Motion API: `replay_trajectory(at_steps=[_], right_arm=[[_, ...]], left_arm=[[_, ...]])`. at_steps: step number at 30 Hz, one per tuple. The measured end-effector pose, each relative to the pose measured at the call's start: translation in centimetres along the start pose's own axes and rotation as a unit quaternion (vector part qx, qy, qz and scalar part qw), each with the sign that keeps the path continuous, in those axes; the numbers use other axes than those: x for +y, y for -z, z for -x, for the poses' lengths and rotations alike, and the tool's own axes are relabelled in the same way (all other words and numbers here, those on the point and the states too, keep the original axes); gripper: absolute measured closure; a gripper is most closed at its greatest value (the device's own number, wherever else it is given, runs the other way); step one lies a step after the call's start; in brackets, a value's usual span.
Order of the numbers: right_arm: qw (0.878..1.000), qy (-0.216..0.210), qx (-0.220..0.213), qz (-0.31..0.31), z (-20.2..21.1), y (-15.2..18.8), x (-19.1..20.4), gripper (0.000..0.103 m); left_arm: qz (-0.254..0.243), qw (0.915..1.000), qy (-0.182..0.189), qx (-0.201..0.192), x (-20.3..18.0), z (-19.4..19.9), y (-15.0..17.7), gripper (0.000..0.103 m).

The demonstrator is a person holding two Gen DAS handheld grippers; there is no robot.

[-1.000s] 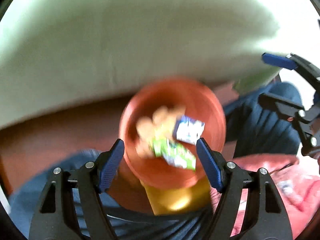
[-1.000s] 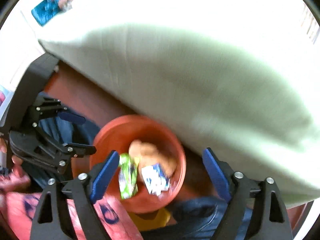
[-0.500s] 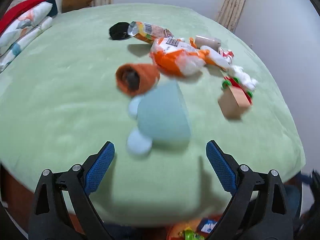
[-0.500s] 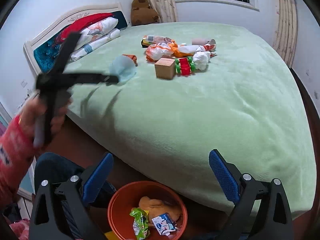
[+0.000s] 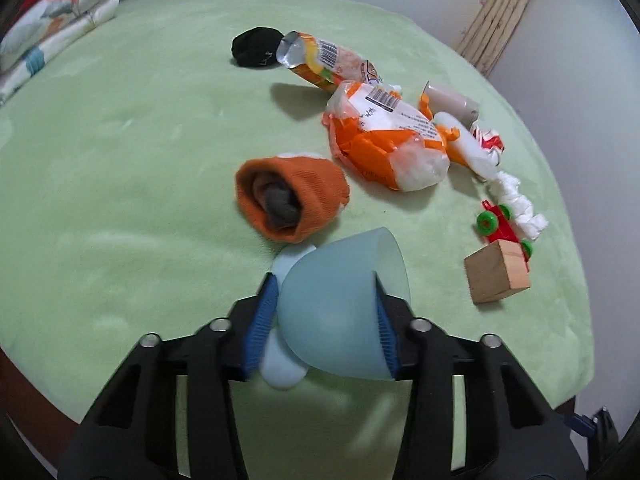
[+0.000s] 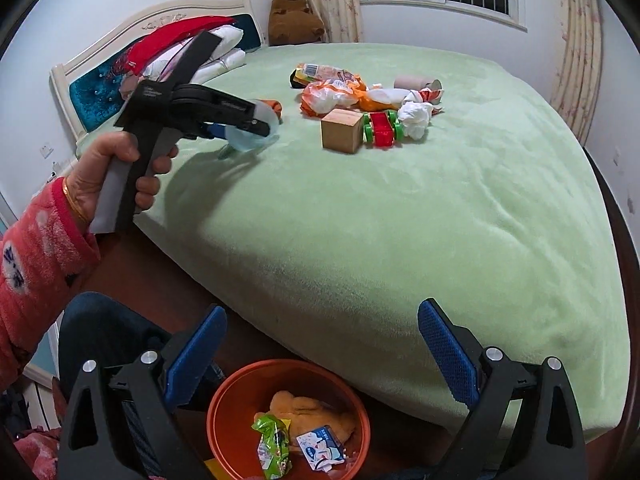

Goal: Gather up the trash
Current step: 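Grasp the light-blue cup with the left tool, then grasp the wooden block with the right tool while the left tool holds the cup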

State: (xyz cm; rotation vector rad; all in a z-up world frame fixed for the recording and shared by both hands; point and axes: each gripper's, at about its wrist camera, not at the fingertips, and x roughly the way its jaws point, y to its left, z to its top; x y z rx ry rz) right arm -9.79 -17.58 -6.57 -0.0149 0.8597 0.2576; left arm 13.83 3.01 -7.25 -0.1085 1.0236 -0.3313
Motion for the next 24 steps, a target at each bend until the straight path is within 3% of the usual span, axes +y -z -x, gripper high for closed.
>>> replay_trajectory(at_steps=[2, 8, 17, 20, 24], right_arm=[[1.000, 0.005, -0.001, -0.005, -0.4, -0.7, -0.2, 0.008], [0.998, 0.029, -0.016, -0.044, -2.2, -4.2, -1.5, 0.008], [0.988, 0.114, -0.061, -0.080, -7.5, -11.7, -1.0, 0.009], [0.987, 0.125, -0.049, -0.083, -10.0, -13.3, -0.4, 0.017], [0.986, 0.134, -0.020, -0.095, -12.4, -14.3, -0.5, 0.037]], left_arm=[[-0.001, 1.0000, -0.004, 0.000, 0.2, 0.3, -0.1, 0.078], [0.002, 0.9999, 0.010, -0.007, 0.5, 1.2, 0.3, 0.078], [-0.022, 0.9988, 0.015, -0.042, -0.1, 4.9, 1.7, 0.078], [-0.027, 0.9982, 0.019, -0.050, 0.0, 6.3, 2.3, 0.078], [-0.024, 0.9981, 0.023, -0.051, 0.2, 7.2, 2.8, 0.078]])
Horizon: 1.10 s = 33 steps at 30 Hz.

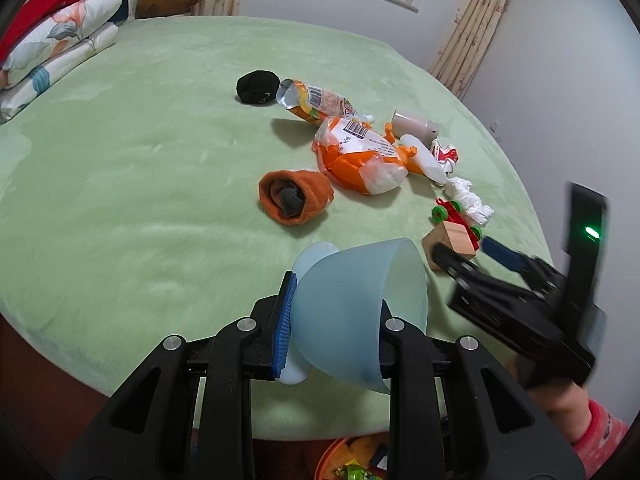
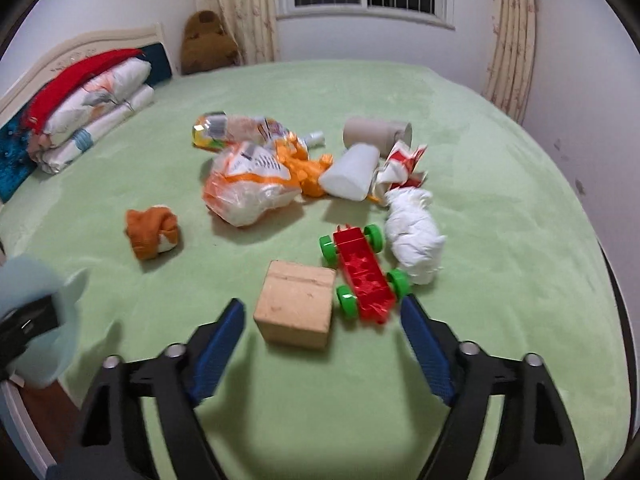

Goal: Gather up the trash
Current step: 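Grasp the wooden block with the right tool while the left tool holds the cup, then drop the cup and wooden block into the orange bucket with both tools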

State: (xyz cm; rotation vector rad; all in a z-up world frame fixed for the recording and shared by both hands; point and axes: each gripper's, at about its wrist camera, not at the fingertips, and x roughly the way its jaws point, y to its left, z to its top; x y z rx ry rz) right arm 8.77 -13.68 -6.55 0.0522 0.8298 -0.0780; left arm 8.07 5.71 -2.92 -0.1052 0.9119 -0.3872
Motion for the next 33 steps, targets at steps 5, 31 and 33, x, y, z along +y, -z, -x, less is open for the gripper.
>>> replay_trajectory(at_steps=[5, 31, 33], right_arm=[[1.000, -0.015, 0.008, -0.001, 0.1, -0.3, -0.6, 0.063], [0.978, -0.145, 0.069, 0.134, 13.4, 13.5, -3.2, 0.063], [0.975, -0.136, 0.101, 0.142, 12.0, 15.7, -3.2, 0.063]], left_arm=[[0.000, 1.0000, 0.005, 0.000, -0.1, 0.4, 0.3, 0.078], [-0.139, 0.9720, 0.103, 0.159, -8.8, -0.7, 14.1, 0.078], [-0.139, 0.9637, 0.100, 0.205, -9.1, -3.3, 16.7, 0.078]])
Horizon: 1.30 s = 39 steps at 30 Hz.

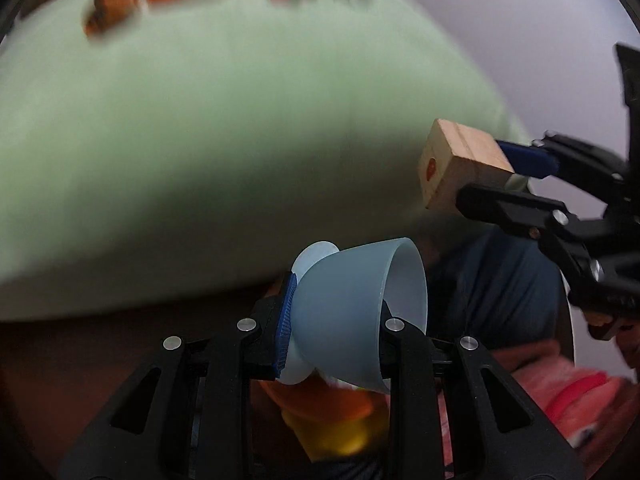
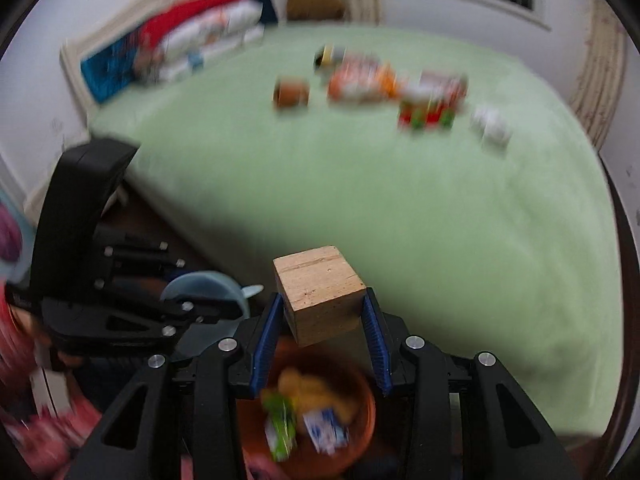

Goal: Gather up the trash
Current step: 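Drop the cup and wooden block into the orange bucket with both tools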

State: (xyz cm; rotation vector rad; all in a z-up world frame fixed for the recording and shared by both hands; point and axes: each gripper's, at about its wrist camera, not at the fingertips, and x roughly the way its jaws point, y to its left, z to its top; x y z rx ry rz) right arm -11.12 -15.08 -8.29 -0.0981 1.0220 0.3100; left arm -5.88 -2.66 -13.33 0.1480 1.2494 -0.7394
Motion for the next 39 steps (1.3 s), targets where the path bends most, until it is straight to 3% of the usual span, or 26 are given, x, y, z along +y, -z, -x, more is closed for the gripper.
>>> replay_trajectory(at_steps=[7, 14, 23, 25, 26, 27, 29, 39], right_arm=[[0.992, 0.013, 0.124, -0.009, -7.4, 6.6, -0.8, 0.063], [0.984, 0.001, 0.179, -0.022, -10.7, 9.2, -1.3, 0.063], [0.980, 0.001, 0.198, -0.026, -12.0, 9.9, -2.1, 0.065], [0.980, 0.004, 0.195, -0.027, -12.0, 9.8, -2.0, 0.049], [0.981, 0.006, 0.192, -0.027, -11.8, 9.8, -2.0, 0.048], [0.981, 0.009, 0.191, -0.028, -11.8, 9.8, -2.0, 0.043], [0.983, 0.019, 0.181, -0.033, -11.5, 9.4, -2.3, 0.032], [0.987, 0.028, 0.152, -0.044, -9.5, 8.3, -3.1, 0.029]], left_arm=[[0.029, 0.9905, -0.029, 0.131, 1.1, -9.9, 4.5, 0.078], [0.036, 0.9794, -0.055, 0.191, 1.4, -13.9, 6.7, 0.078], [0.037, 0.9763, -0.066, 0.203, 0.8, -14.7, 7.3, 0.077], [0.035, 0.9767, -0.079, 0.197, 0.8, -14.5, 7.1, 0.063], [0.033, 0.9779, -0.085, 0.188, 0.8, -14.2, 7.0, 0.046], [0.033, 0.9790, -0.090, 0.180, 0.8, -14.0, 6.9, 0.039], [0.035, 0.9804, -0.096, 0.168, 0.8, -13.6, 6.7, 0.037], [0.053, 0.9822, -0.101, 0.150, 1.5, -12.3, 5.9, 0.034]])
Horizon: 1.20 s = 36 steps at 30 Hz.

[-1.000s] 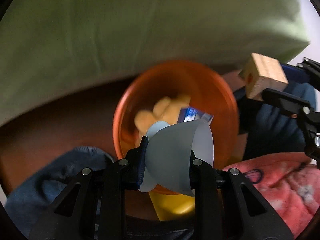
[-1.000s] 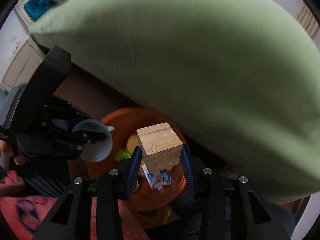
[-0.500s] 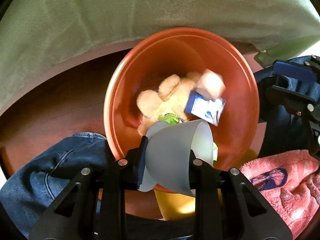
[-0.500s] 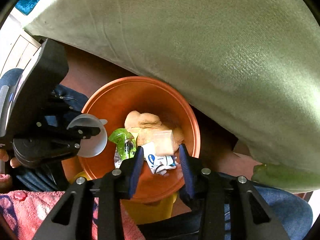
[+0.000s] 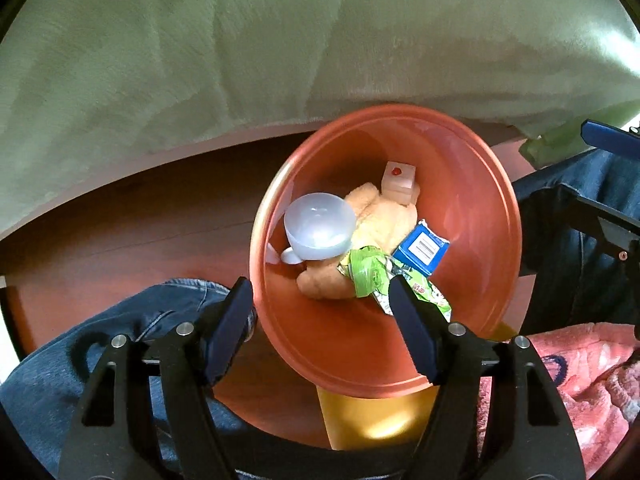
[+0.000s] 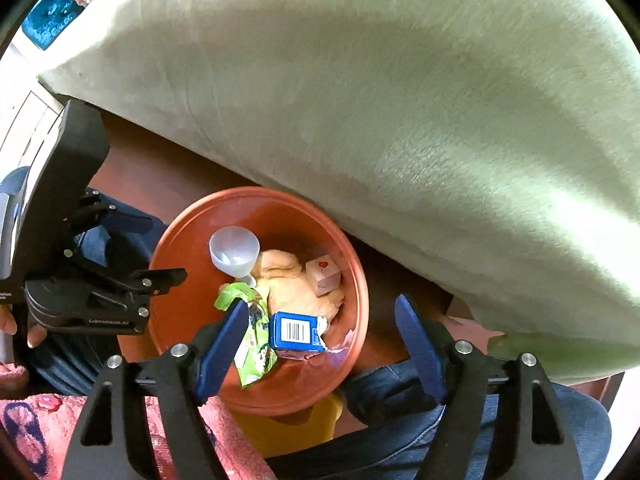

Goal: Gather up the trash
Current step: 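Drop the cup and wooden block into the orange bucket with both tools, then grasp the orange sock with the left tool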

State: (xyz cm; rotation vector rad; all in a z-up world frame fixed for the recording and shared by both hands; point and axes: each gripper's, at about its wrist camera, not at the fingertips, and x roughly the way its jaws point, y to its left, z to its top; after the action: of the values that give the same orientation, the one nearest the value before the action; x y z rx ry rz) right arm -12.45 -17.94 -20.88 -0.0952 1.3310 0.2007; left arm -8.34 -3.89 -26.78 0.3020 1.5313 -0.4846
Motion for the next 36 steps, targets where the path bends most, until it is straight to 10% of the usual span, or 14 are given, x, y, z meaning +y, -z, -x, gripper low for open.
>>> replay_trajectory(at_steps=[13, 20, 29, 36], right_arm=[[0.990, 0.009, -0.137, 0.008, 9.8, -3.1, -0.2, 0.017], [0.975, 0.020, -0.223, -0.009, 14.7, -5.1, -1.5, 0.008], [0.971, 0.008, -0.237, -0.025, 14.9, -4.9, -1.0, 0.007], [0.971, 0.011, -0.235, -0.039, 14.8, -3.6, -1.3, 0.007]], left_arm=[[-0.019, 0.9957, 0.014, -0.089, 0.1, 9.5, -0.2, 0.034], [0.049, 0.9674, 0.006, -0.249, 5.6, 19.0, -2.2, 0.021], [0.118, 0.9334, -0.038, -0.337, 12.4, 23.7, -11.2, 0.021], [0.145, 0.9367, -0.036, -0.317, 15.5, 22.4, -18.6, 0.021]])
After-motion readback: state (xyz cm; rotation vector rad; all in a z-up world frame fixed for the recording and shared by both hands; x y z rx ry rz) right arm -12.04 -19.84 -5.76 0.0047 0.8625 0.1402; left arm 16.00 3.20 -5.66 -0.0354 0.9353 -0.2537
